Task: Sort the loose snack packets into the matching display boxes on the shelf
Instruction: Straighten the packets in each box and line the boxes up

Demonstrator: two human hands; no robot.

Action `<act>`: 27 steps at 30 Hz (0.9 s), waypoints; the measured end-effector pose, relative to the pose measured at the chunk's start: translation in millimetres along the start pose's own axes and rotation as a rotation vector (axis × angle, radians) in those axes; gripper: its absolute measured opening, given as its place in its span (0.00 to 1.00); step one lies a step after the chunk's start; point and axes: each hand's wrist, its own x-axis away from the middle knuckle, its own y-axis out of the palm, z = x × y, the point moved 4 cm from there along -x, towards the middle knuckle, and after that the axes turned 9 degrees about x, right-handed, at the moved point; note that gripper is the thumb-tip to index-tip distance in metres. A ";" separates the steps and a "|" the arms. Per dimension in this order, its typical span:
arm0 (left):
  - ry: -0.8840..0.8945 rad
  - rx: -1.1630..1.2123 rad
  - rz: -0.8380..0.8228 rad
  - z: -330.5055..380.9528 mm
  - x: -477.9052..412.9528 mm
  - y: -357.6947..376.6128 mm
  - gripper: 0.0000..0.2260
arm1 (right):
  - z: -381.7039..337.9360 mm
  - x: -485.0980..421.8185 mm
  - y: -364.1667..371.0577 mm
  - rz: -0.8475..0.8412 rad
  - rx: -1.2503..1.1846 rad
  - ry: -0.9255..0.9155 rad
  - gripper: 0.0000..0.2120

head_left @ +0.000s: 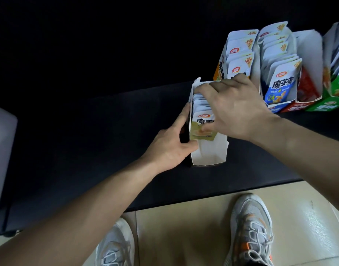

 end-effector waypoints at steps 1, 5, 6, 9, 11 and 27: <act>0.003 -0.003 0.002 0.3 -0.1 0.4 0.40 | 0.3 -0.9 0.4 -0.019 -0.013 -0.006 0.41; 0.005 0.039 0.024 -0.6 -1.8 -0.6 0.39 | 4.0 -2.4 -4.7 0.009 -0.008 0.005 0.49; 0.009 0.058 0.032 -1.3 -2.0 -0.8 0.39 | 6.3 -0.2 -5.7 0.038 -0.025 0.049 0.50; 0.021 0.089 0.065 -2.0 -1.1 -2.9 0.37 | 10.3 13.5 -2.3 0.102 -0.126 0.175 0.49; 0.046 0.104 0.080 -1.3 -1.0 -4.0 0.35 | 11.4 24.9 2.4 0.133 -0.198 0.190 0.43; 0.045 0.096 0.083 3.3 -2.0 -3.2 0.29 | 25.3 10.5 7.3 -0.041 -0.052 0.067 0.44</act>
